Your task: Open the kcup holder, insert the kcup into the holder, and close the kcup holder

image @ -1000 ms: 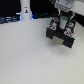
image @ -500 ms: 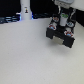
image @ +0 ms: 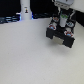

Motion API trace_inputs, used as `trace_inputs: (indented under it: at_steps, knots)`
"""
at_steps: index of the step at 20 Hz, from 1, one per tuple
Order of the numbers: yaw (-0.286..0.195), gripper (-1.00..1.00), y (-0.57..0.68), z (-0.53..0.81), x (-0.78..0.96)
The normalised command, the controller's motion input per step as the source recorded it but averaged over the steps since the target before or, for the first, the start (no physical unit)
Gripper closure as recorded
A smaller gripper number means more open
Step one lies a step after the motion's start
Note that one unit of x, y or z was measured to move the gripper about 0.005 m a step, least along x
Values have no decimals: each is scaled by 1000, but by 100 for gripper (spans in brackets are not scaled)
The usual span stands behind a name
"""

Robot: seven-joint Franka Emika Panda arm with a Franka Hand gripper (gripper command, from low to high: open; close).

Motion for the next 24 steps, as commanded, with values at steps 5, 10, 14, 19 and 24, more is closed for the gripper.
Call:
trace_inputs:
  at_steps: [5,10,14,19,24]
  knots:
    - [-11,100,-75,-76,16]
    - [-10,100,-80,-98,8]
    - [-10,100,-89,-65,25]
    - [1,100,0,-202,-35]
    - [-1,100,-51,-172,-6]
